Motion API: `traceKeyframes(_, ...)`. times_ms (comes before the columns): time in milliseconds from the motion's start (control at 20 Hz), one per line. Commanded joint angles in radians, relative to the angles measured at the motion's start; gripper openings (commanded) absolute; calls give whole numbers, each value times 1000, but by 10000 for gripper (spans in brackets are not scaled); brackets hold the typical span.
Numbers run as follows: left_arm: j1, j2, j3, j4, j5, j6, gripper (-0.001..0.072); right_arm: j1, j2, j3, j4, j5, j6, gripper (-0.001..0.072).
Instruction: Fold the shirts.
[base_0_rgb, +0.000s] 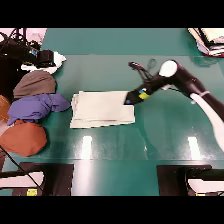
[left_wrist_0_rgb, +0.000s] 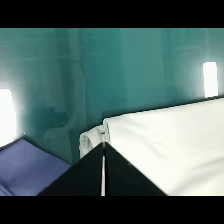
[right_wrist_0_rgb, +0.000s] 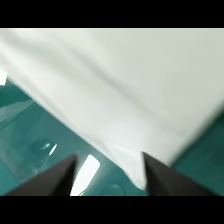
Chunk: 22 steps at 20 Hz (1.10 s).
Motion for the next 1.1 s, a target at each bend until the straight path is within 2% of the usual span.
traceKeyframes(0,-1,1,0,-11,9,0,21,-149,91,-248,16,-140,6,621)
traceKeyframes(200,-1,1,0,-19,29,0,21,-196,-8,-312,222,-190,-45,620)
traceKeyframes(350,-1,0,0,-27,31,0,22,-156,-128,-254,370,-190,-110,620)
traceKeyframes(500,-1,0,0,-28,31,0,21,-83,-233,-149,449,-188,-122,613)
traceKeyframes(600,-1,0,0,-29,30,0,21,-32,-283,-72,454,-187,-122,443)
traceKeyframes(650,-1,0,0,-30,28,0,22,-9,-302,-34,452,-187,-122,331)
traceKeyframes(700,-1,0,0,-34,26,0,21,8,-316,-2,445,-187,-122,170)
traceKeyframes(750,-1,0,0,-42,26,0,21,23,-325,29,438,-188,-122,58)
traceKeyframes(850,-1,1,0,-66,27,0,21,33,-323,81,384,-183,-122,19)
traceKeyframes(1050,-66,1,0,-77,28,0,20,-49,-215,98,218,-199,-47,19)
